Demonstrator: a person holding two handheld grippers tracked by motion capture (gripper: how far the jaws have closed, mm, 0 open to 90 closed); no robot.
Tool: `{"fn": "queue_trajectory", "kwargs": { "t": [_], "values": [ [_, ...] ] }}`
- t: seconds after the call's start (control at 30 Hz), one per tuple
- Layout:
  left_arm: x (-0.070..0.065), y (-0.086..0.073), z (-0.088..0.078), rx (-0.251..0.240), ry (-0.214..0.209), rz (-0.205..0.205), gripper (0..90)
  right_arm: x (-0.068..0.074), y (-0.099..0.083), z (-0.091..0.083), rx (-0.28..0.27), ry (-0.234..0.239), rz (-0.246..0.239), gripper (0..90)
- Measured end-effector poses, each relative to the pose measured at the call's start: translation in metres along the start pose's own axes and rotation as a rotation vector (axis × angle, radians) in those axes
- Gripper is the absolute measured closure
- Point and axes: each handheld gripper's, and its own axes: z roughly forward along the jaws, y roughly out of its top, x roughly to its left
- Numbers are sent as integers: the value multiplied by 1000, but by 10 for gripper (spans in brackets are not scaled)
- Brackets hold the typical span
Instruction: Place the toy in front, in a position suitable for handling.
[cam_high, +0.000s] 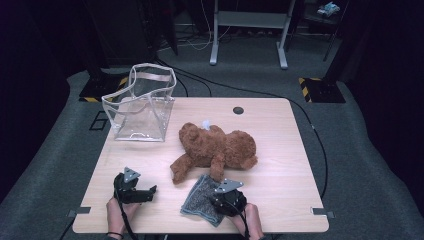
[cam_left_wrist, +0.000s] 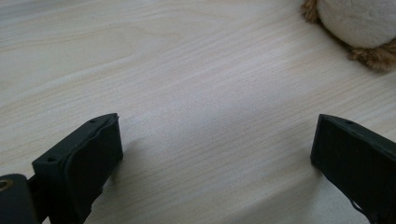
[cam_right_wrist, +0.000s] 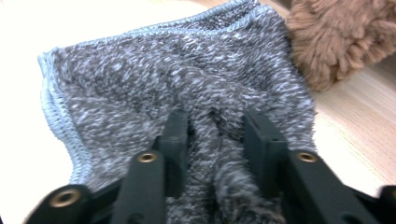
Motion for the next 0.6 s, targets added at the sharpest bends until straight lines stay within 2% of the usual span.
{"fn": "queue_trajectory", "kwargs": {
  "t": [0.13,0.27,0.4,0.47,0.6],
  "values": [
    [0,0,0,-8,5,-3,32,-1,-2,-1,-12,7,-1,726],
    [0,0,0,-12,14,-11,47,-1,-4,-2,-33,4,-10,752],
    [0,0,0,-14,15,-19,49,-4,-5,-6,-36,20,-14,763],
    [0,0,0,-11,11,-19,51,-7,-6,-11,-48,38,16,766],
    [0,0,0,-15,18,-19,51,-10,-6,-21,-72,32,19,767]
  ]
}}
